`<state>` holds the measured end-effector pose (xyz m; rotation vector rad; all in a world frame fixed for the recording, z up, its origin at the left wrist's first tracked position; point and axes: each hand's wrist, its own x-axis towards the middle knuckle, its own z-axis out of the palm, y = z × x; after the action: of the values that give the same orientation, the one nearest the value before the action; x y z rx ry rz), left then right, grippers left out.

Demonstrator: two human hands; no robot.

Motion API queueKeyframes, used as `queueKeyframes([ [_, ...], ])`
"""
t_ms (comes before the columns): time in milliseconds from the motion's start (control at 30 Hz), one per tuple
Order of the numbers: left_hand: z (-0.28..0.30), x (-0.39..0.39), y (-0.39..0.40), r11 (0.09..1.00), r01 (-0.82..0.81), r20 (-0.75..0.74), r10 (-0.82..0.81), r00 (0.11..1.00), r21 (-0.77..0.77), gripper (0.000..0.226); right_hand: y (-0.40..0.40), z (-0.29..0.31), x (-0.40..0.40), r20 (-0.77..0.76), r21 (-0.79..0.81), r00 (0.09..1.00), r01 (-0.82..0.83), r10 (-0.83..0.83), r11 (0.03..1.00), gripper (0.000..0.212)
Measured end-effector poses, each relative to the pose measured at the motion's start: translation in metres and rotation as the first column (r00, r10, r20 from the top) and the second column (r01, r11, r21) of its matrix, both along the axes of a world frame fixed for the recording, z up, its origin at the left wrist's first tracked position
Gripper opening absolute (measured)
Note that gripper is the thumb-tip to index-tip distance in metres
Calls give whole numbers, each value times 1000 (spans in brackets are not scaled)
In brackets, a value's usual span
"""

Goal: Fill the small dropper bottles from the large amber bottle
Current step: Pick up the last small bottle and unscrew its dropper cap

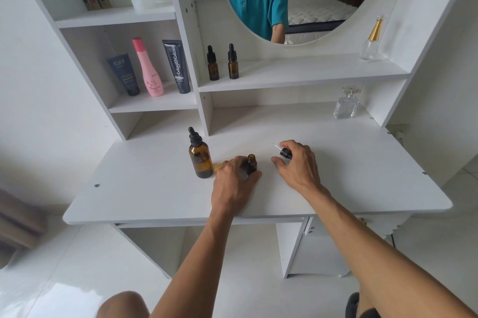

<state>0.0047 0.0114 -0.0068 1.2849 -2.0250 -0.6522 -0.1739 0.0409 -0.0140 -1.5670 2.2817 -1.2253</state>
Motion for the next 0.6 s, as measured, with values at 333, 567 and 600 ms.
queueKeyframes([
  [333,0,0,0,1000,3,-5,-3,1000,8,22,1,1,0,-12,2,1000,-11,11,1000,39],
  [567,3,1,3,1000,1,-25,0,1000,19,21,3,3,1,-8,4,1000,-17,17,1000,40],
  [600,4,1,3,1000,1,-22,0,1000,17,21,3,3,1,-6,6,1000,-19,19,1000,41],
])
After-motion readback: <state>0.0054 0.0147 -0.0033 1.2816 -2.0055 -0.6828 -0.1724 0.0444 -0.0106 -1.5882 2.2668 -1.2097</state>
